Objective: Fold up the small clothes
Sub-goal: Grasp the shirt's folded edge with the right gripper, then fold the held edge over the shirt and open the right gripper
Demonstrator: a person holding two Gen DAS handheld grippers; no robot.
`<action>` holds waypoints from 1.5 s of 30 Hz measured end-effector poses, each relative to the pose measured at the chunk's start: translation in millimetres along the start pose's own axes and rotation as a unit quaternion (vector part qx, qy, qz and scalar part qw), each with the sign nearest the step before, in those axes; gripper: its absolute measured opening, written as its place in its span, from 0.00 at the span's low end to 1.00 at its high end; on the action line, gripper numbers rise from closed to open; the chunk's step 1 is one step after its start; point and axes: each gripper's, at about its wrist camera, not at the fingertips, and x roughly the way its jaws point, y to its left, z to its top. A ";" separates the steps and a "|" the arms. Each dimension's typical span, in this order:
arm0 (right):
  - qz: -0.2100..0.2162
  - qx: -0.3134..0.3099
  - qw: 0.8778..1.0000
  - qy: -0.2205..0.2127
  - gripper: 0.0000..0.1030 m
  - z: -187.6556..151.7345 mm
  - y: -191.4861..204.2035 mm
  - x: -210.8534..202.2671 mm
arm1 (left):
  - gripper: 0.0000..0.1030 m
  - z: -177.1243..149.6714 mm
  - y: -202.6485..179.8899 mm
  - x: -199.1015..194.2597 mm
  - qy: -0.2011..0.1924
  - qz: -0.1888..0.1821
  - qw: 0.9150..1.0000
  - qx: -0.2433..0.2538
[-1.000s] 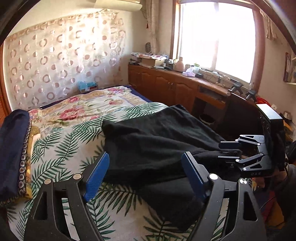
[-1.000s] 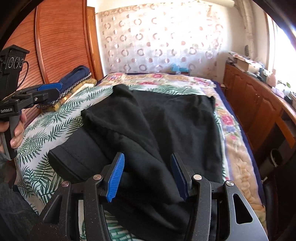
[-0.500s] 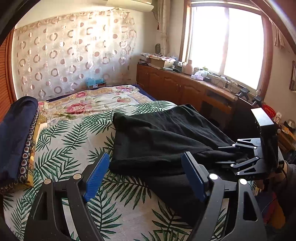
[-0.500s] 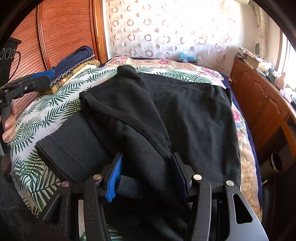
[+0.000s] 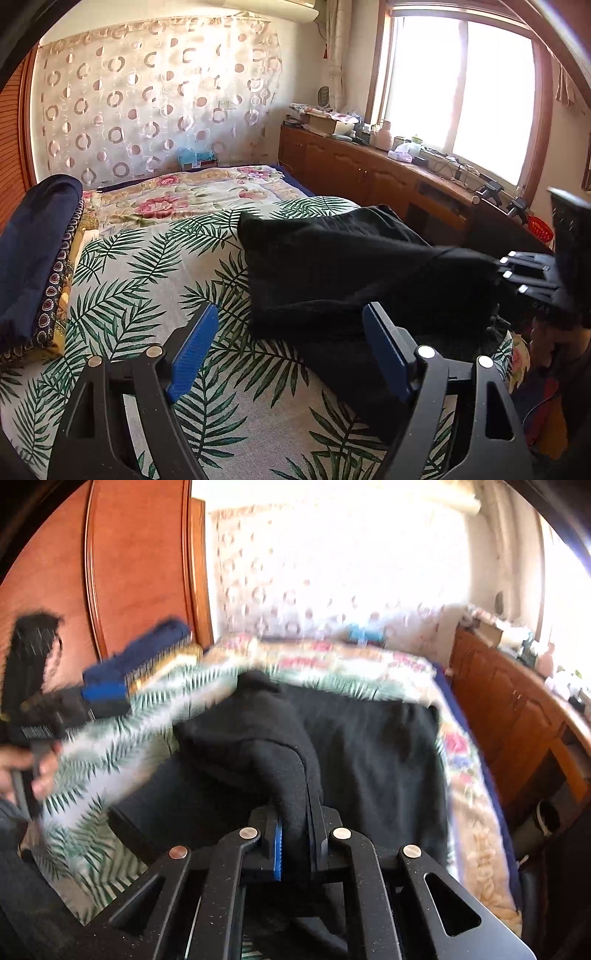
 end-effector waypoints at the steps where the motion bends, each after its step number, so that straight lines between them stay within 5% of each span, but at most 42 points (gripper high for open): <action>1: -0.004 0.001 1.000 -0.007 0.09 1.6 -2.2 -8.4 | 0.79 -0.5 -0.9 -0.3 0.000 0.000 1.000 0.000; 5: -0.032 0.010 0.999 -0.004 0.09 -2.3 -20.1 -25.7 | 0.79 0.1 -4.1 -2.1 -0.004 -0.004 1.000 0.001; 12: -0.053 0.025 0.994 0.087 0.09 -42.4 -37.0 4.1 | 0.79 -0.3 -7.9 -1.5 -0.004 -0.006 1.000 0.004; 19: -0.056 0.019 0.995 0.080 0.17 -39.1 -35.8 -4.4 | 0.79 -0.6 -7.6 -1.6 -0.004 -0.004 1.000 0.003; 22: -0.056 0.016 0.996 0.068 0.27 -35.3 -38.1 -12.8 | 0.79 -0.3 -7.4 -1.4 -0.005 -0.002 1.000 0.004; 26: -0.044 0.011 0.998 0.052 0.39 -29.2 -30.1 -19.9 | 0.79 -0.6 -6.9 -1.1 -0.006 -0.001 1.000 0.003; 36: 0.007 -0.033 0.998 0.053 0.39 3.5 -0.5 30.7 | 0.79 -3.0 0.4 -4.1 -0.011 0.013 1.000 -0.009; 45: 0.086 -0.059 0.990 0.096 0.39 26.8 27.3 104.3 | 0.79 -7.6 11.4 -1.9 -0.007 0.020 0.999 -0.024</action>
